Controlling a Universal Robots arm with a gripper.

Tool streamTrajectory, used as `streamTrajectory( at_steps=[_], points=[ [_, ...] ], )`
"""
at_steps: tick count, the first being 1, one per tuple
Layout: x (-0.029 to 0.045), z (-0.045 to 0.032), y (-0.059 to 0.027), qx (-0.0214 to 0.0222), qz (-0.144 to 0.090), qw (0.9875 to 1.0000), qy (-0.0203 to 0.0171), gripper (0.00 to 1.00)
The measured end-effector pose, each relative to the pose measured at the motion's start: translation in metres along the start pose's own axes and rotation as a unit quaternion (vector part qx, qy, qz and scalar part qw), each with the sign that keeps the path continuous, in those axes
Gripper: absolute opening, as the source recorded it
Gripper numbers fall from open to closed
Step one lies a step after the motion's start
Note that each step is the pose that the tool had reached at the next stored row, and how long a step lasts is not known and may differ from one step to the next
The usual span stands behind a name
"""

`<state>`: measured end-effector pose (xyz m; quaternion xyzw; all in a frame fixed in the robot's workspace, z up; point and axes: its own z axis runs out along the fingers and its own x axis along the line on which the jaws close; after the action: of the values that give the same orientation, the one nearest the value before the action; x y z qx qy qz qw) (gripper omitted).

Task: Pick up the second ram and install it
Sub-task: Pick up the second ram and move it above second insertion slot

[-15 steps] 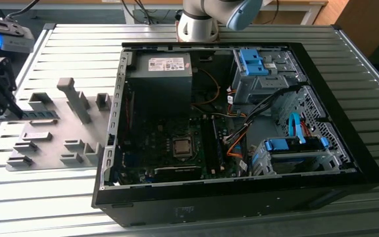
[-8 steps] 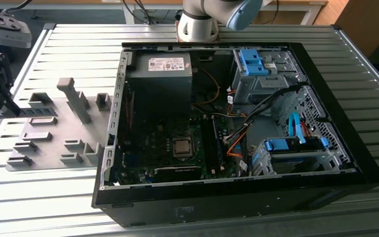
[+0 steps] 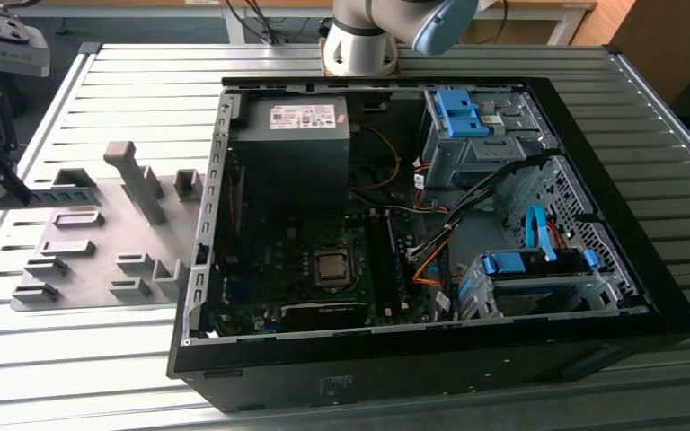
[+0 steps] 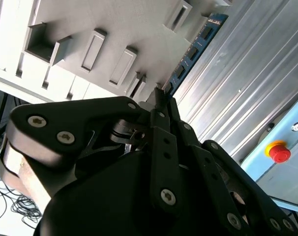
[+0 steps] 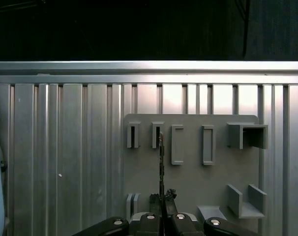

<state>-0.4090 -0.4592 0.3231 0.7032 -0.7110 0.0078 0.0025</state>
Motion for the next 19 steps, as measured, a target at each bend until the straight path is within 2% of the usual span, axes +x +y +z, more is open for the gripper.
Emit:
streamTrajectory(
  at_steps=[19],
  points=[
    [0.0000, -0.0192, -0.0001, 0.0000, 0.000, 1.0000, 0.0000, 0.14]
  ],
)
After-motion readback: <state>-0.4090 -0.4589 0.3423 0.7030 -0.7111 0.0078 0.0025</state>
